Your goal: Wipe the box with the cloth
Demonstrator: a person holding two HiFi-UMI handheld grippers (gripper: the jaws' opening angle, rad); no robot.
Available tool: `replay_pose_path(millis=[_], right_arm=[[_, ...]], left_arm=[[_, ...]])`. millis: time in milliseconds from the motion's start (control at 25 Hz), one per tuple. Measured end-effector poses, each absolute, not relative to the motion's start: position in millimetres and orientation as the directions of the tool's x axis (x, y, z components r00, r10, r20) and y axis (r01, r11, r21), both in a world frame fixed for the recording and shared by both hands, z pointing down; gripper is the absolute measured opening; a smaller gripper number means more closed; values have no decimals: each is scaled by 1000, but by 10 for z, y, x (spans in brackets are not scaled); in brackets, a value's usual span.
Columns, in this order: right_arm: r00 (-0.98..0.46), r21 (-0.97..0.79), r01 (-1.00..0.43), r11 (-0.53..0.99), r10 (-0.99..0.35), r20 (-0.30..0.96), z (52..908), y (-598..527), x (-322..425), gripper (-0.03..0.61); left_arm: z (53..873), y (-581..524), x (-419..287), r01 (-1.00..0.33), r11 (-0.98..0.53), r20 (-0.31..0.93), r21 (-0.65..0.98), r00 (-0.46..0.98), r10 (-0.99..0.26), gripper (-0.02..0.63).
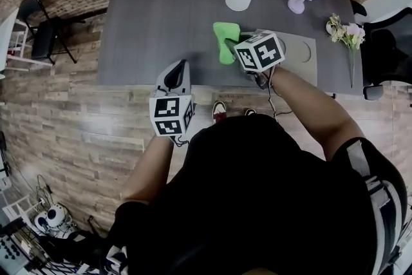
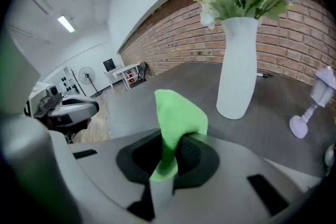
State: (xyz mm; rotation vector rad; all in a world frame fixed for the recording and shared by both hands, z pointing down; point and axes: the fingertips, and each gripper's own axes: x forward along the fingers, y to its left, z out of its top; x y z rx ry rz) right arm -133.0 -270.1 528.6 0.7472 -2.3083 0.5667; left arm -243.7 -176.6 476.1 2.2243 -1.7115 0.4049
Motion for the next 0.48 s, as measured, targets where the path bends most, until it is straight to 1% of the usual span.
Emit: replay_pose_path(millis=[120,240,480], right_arm=[[-638,-202,-657,726,-392,663,5211,-2777,-1099,41],[-594,-204,-726,657,-448,668,5237,-2919,-568,41],[-420,-114,-857,503,-551,722,5380,-2985,847,41]], left_arm=[[4747,-1835,-2292,-964,-259,403,65,263,-876,8],[4707,-1923,-2008,-951,-304,397,59,302,-867,8],[4624,-2068,-1276,-909,-413,382,46,398,-834,8]])
